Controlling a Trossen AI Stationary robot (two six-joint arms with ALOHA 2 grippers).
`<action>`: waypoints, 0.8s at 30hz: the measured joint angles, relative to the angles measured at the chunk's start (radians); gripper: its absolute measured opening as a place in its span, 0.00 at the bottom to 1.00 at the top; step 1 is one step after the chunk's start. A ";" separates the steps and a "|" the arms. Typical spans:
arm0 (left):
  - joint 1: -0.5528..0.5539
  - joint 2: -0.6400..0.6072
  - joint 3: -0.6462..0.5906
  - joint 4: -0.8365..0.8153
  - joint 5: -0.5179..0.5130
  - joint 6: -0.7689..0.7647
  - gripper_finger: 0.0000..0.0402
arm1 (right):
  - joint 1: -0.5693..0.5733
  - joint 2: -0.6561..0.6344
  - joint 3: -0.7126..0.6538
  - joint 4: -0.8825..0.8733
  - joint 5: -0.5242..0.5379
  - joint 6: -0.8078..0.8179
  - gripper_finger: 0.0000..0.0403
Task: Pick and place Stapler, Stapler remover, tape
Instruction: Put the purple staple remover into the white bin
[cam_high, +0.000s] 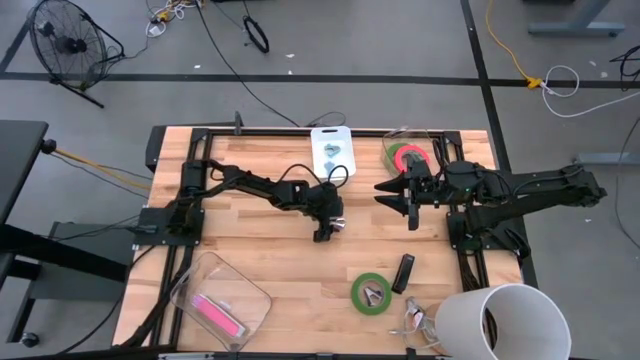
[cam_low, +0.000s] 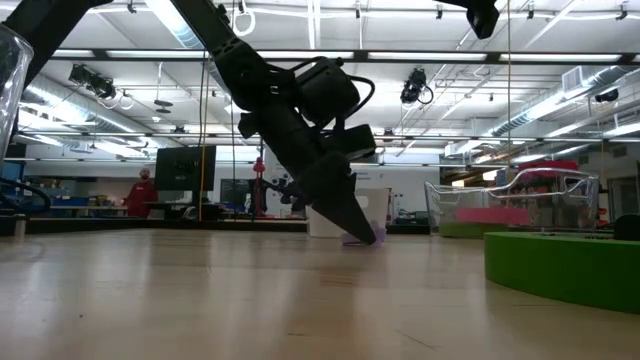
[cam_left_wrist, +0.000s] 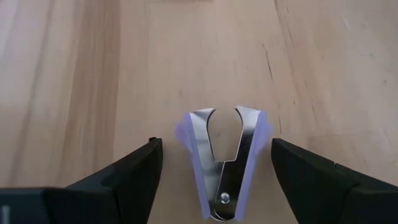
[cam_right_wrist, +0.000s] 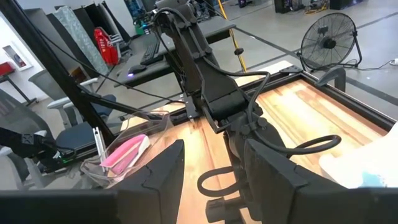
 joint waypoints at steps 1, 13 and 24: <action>0.000 0.000 0.000 0.000 0.000 0.000 0.73 | 0.000 0.000 0.000 0.000 0.000 0.000 0.41; 0.000 0.000 0.000 -0.001 0.002 0.001 0.43 | 0.000 0.000 0.000 0.000 0.001 -0.001 0.41; -0.001 0.000 0.000 0.001 0.005 0.002 0.26 | 0.000 0.000 0.000 0.000 0.001 0.007 0.41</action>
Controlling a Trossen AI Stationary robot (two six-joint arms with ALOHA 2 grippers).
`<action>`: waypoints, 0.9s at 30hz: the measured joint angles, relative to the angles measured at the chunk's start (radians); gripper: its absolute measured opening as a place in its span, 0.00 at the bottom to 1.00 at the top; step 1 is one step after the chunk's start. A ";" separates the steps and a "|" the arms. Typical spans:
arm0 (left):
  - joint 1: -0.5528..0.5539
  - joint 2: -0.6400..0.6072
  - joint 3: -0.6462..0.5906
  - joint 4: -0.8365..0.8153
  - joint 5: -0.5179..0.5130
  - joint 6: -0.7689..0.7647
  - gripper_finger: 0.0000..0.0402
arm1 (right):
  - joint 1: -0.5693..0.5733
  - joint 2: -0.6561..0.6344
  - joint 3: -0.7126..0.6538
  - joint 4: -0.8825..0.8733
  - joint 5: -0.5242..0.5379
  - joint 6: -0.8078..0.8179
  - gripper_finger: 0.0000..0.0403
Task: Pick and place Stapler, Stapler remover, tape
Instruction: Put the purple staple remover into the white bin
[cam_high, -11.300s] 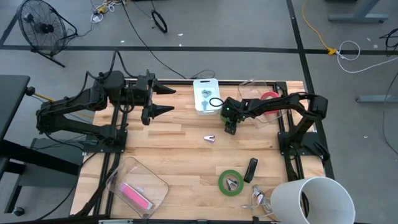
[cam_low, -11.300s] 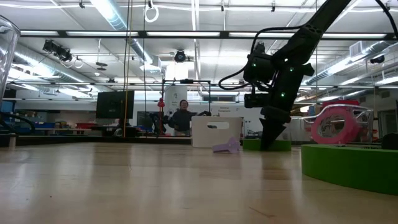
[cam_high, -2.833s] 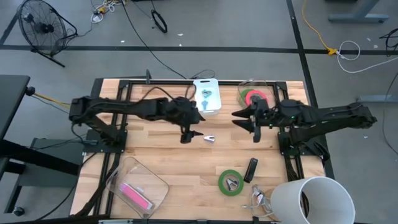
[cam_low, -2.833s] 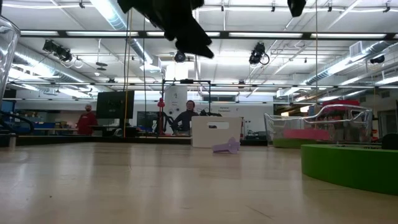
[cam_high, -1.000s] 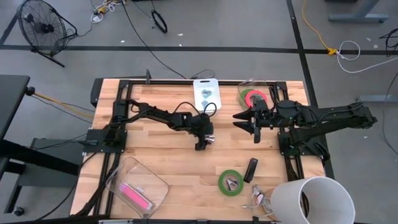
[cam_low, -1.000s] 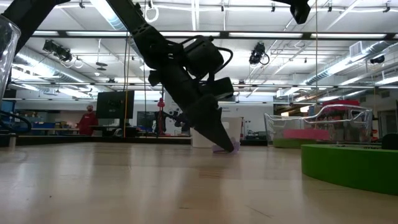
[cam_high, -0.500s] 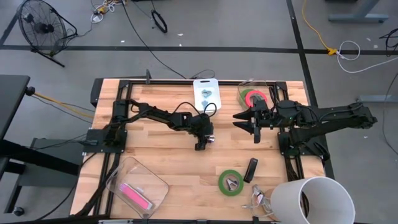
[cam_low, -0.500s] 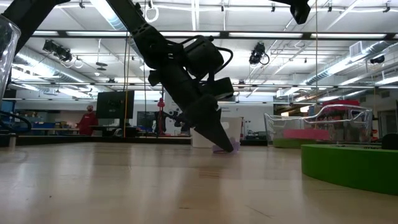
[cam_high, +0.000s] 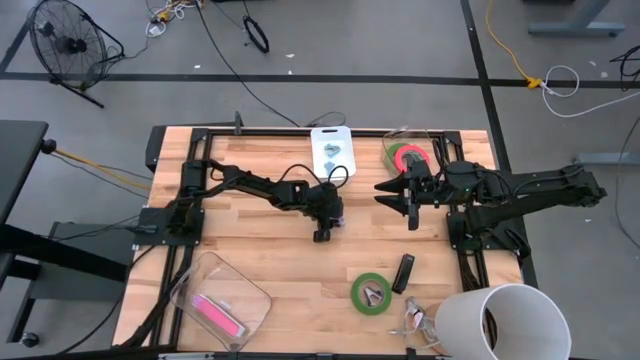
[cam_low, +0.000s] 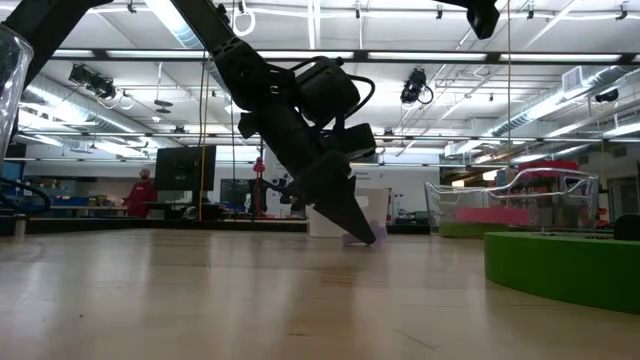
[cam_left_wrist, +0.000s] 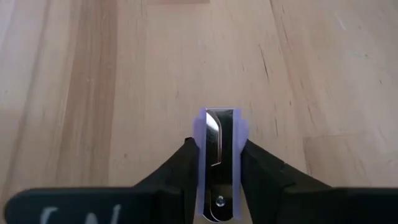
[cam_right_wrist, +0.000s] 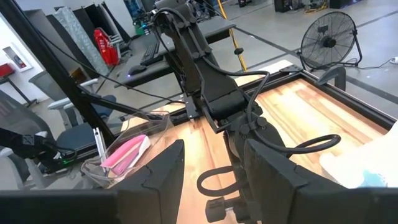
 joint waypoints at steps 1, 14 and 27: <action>0.000 0.000 0.000 0.000 0.000 0.000 0.25 | 0.000 0.000 0.000 0.000 0.000 0.006 0.41; 0.003 -0.088 0.000 -0.011 0.010 -0.001 0.24 | 0.000 0.000 0.000 0.000 0.000 0.018 0.41; 0.102 -0.257 0.000 -0.004 -0.105 0.072 0.25 | 0.000 0.000 0.000 -0.002 0.001 0.015 0.41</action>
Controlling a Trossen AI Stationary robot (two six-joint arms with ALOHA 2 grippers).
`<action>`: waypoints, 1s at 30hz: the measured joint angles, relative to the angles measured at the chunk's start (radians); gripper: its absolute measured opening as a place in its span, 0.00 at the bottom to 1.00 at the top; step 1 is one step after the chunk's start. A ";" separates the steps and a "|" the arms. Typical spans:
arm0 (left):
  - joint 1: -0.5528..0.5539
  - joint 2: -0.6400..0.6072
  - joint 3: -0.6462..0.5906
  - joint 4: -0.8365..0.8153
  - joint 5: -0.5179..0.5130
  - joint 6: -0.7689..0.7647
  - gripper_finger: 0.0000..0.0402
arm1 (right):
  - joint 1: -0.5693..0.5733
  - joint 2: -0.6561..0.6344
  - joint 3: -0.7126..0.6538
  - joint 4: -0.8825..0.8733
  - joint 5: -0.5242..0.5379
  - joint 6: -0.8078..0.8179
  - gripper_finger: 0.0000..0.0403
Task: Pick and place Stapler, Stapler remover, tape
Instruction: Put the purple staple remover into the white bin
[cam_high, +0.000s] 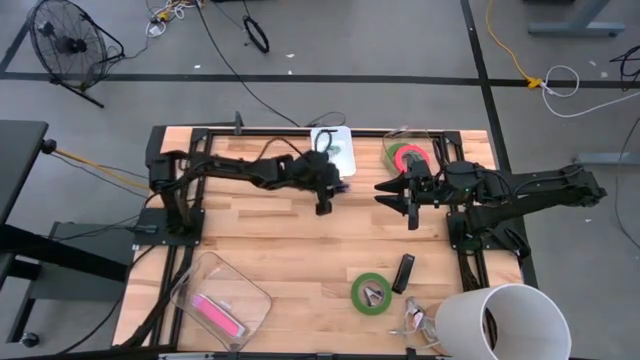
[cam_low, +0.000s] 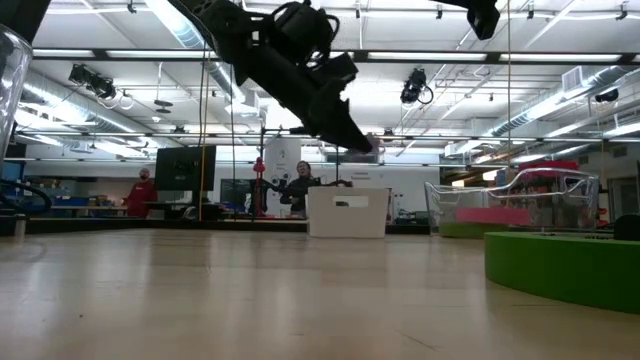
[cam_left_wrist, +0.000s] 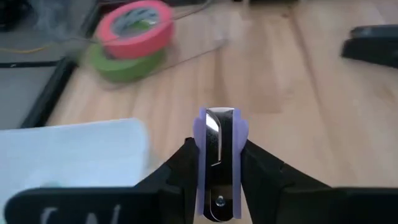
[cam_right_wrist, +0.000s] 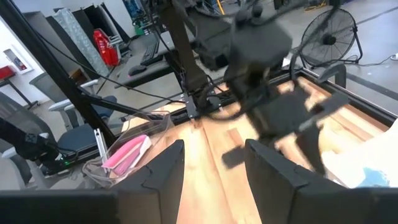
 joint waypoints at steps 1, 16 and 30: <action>0.011 -0.006 -0.001 0.004 -0.006 0.007 0.26 | 0.000 0.000 0.000 -0.002 0.000 0.000 0.41; 0.203 -0.028 0.001 0.007 -0.012 0.016 0.26 | 0.000 0.000 0.000 -0.013 0.000 0.003 0.41; 0.299 -0.014 0.000 -0.007 0.006 0.000 0.26 | 0.000 0.000 0.000 -0.018 0.000 0.003 0.41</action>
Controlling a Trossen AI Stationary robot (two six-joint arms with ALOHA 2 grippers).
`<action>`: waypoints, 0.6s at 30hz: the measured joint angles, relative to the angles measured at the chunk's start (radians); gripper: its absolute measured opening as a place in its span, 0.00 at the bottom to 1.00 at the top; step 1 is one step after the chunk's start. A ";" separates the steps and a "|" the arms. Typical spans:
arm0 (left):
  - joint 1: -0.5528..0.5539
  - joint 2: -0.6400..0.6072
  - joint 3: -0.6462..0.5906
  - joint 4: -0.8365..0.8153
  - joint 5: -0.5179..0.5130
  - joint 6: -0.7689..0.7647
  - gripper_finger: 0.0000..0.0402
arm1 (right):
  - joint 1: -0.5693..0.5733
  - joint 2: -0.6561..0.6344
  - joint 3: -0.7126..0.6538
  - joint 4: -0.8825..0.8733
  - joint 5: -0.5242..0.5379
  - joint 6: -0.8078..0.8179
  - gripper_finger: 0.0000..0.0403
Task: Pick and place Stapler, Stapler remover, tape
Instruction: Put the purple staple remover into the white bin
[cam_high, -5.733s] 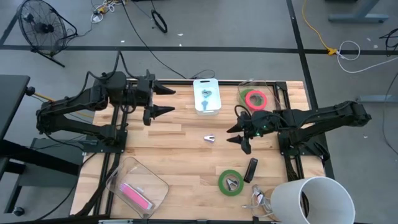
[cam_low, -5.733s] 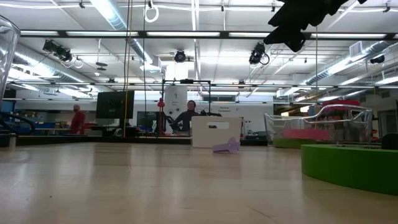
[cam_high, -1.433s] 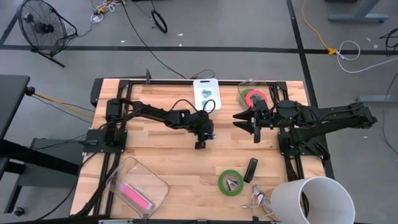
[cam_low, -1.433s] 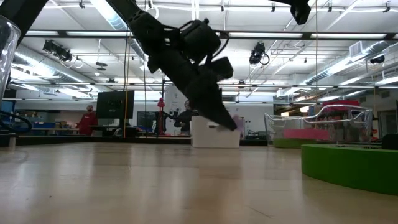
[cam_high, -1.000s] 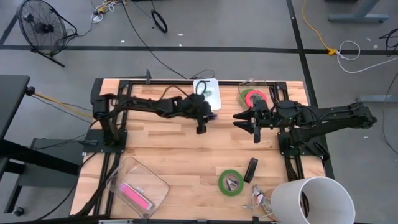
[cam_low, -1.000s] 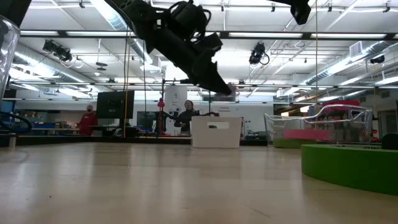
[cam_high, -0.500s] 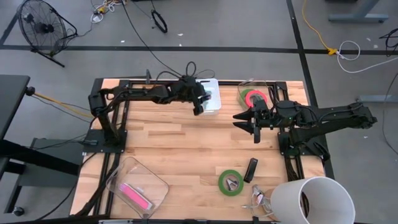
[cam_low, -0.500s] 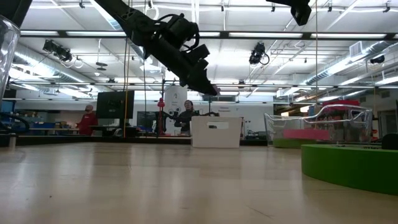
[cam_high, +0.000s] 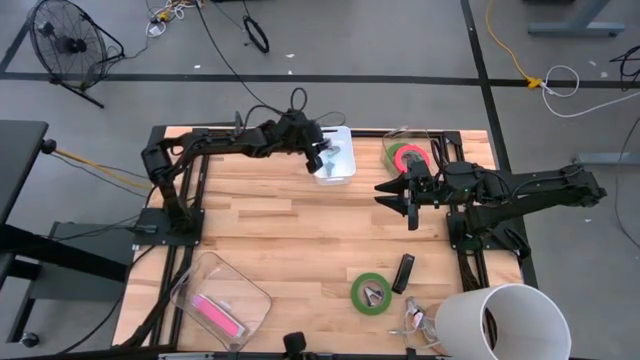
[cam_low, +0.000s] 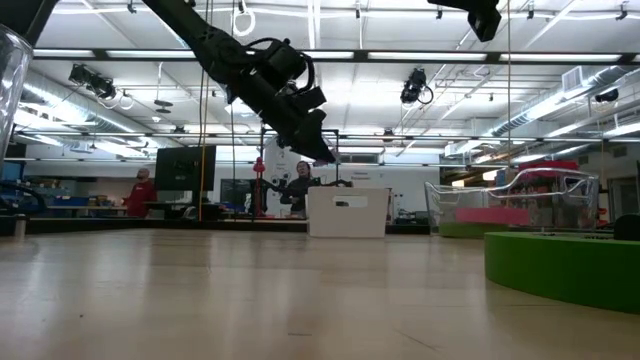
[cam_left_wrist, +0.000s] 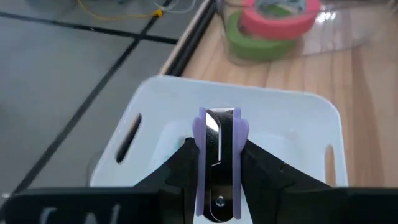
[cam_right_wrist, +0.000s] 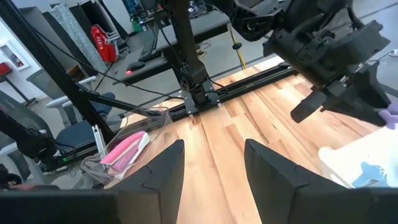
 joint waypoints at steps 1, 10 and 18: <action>0.003 0.008 0.000 0.005 0.012 -0.005 0.26 | 0.000 0.000 0.000 0.000 0.000 0.000 0.41; 0.009 0.071 -0.001 0.002 0.042 -0.051 0.26 | 0.000 0.000 0.000 -0.007 0.026 0.000 0.41; 0.009 0.071 -0.001 0.003 0.047 -0.052 0.26 | 0.000 0.000 0.000 -0.009 0.026 0.000 0.41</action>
